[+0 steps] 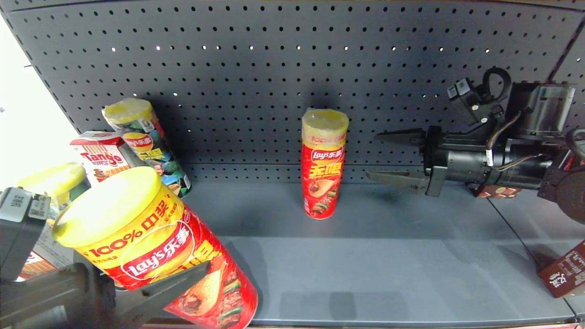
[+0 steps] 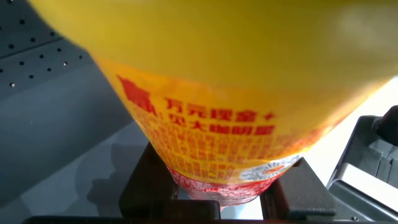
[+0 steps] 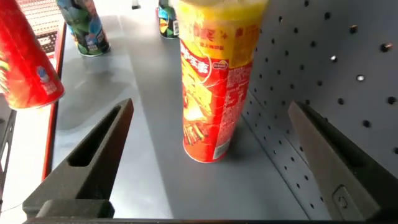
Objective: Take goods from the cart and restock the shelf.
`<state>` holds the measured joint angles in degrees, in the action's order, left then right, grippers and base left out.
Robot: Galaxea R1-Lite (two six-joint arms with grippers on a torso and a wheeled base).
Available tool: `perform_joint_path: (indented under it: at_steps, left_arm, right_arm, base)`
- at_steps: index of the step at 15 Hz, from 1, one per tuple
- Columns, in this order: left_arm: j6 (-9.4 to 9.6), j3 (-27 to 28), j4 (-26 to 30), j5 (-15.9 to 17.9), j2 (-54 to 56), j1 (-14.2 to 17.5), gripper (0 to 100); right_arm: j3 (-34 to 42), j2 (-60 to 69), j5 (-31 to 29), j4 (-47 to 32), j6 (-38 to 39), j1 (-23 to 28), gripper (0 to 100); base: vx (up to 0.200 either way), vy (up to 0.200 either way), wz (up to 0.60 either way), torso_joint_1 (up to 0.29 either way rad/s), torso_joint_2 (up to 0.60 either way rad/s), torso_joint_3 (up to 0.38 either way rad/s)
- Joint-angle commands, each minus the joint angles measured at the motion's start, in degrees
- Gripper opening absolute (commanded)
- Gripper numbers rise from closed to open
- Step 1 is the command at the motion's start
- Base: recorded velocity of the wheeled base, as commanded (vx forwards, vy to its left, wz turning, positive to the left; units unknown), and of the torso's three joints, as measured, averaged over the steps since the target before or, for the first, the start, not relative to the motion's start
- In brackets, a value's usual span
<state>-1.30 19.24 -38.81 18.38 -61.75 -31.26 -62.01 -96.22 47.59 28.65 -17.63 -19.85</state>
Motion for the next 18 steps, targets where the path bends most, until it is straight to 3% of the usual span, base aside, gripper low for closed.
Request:
perform_joint_path:
  at_steps: [1, 18]
  left_arm:
    - [-0.01, 0.7, 0.0, 0.0, -0.4, 0.0, 0]
    - [-0.01, 2.6, 0.0, -0.3, -2.4, 1.4, 0]
  right_arm:
    - [-1.4, -3.2, 0.1, 0.1, 0.0, -0.5, 100]
    - [-12.0, -17.9, 2.4, 1.9, 0.0, -4.9, 100]
  base:
    - [0.000, 0.000, 0.00, 0.000, 0.00, 0.000]
    - [0.000, 0.000, 0.00, 0.000, 0.00, 0.000]
